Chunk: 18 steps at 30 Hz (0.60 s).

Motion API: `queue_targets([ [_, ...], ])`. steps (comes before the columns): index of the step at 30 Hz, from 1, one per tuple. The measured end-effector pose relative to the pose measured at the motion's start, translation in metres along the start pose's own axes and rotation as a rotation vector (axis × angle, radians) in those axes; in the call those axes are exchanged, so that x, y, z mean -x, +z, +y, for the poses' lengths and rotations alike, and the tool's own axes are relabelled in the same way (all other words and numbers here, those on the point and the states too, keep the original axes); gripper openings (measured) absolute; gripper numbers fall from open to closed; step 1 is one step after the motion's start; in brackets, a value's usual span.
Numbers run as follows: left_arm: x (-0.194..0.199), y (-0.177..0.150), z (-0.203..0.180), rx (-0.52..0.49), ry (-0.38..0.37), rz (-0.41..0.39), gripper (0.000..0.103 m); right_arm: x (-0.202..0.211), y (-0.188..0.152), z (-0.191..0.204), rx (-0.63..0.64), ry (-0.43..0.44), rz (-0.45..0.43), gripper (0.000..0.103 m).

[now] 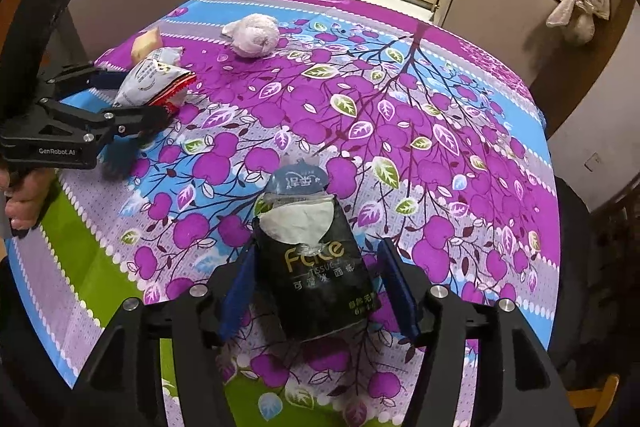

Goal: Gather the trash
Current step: 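Grasp the white snack bag with the left tool while the right tool grasps the black pack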

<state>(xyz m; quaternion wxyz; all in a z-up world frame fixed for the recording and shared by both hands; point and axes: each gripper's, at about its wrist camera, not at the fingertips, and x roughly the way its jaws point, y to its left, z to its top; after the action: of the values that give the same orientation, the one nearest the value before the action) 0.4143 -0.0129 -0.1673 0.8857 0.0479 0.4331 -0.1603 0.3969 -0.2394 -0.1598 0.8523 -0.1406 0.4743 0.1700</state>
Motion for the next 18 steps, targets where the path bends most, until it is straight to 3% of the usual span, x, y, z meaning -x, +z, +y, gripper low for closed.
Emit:
queue_targets([
  [2,0.002,-0.002,-0.002,0.013,0.001,-0.005,0.067,0.002,-0.003,0.002,0.002,-0.012,-0.008,0.061],
  [7,0.012,-0.011,-0.003,0.050,0.014,-0.035,0.064,0.007,-0.011,0.008,-0.032,-0.020,-0.042,0.049],
  [13,0.034,-0.022,-0.012,0.078,0.092,-0.104,0.063,0.018,-0.026,0.012,-0.132,-0.033,-0.124,0.044],
  [18,0.062,-0.028,-0.020,0.111,0.190,-0.181,0.063,0.048,-0.036,0.017,-0.240,-0.058,-0.245,0.043],
])
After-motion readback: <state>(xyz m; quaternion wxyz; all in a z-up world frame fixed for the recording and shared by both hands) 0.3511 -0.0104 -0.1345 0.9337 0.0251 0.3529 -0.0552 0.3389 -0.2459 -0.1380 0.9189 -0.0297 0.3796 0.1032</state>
